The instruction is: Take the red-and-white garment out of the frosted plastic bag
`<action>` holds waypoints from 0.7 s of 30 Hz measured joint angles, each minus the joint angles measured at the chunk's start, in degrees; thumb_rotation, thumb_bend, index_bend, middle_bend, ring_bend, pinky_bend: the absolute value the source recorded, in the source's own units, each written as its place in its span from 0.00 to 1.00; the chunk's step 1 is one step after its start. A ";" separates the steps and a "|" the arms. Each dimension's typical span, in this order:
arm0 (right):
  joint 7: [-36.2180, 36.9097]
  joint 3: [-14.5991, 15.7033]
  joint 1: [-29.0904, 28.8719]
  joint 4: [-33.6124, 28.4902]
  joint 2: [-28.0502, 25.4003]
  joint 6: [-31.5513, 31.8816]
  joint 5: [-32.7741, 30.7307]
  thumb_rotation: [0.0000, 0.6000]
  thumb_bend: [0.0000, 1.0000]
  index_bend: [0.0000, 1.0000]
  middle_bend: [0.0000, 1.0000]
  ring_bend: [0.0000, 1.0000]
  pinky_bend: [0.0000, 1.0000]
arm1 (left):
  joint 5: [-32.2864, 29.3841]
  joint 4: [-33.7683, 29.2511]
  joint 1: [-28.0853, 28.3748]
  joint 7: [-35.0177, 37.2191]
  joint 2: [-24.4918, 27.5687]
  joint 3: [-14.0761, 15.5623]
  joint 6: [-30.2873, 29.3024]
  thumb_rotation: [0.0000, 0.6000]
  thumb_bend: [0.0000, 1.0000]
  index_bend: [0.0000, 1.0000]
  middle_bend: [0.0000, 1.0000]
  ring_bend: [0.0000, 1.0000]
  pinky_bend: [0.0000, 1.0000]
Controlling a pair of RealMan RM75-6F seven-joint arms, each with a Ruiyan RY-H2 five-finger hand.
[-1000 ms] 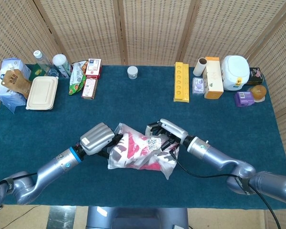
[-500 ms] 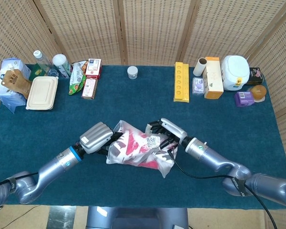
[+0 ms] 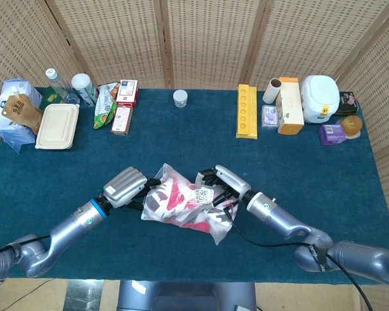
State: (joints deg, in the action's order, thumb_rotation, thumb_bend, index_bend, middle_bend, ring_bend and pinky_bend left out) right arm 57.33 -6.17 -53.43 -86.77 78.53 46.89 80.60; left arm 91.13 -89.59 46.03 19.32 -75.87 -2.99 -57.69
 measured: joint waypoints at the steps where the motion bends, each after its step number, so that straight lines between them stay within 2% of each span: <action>1: -0.99 -0.04 0.08 0.14 0.42 -0.21 -0.43 1.00 0.15 0.81 0.93 1.00 1.00 | -0.06 0.75 -0.05 0.23 -0.53 0.15 0.12 1.00 0.51 0.76 1.00 1.00 1.00; 15: -17.31 -0.84 1.10 7.00 7.46 -3.16 -6.68 1.00 0.15 0.81 0.93 1.00 1.00 | 0.60 14.61 -0.29 4.43 -10.75 2.20 0.85 1.00 0.51 0.76 1.00 1.00 1.00; 21: -21.18 -1.01 1.83 10.76 9.74 -4.45 -8.46 1.00 0.16 0.81 0.92 1.00 0.99 | 0.31 20.94 0.23 5.38 -16.12 2.58 2.24 1.00 0.51 0.77 1.00 1.00 1.00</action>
State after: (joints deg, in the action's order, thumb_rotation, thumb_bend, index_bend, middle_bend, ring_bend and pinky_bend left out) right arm 36.15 -7.17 -51.61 -76.01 88.27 42.45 72.14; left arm 91.44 -68.65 46.26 24.69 -91.99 -0.41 -55.45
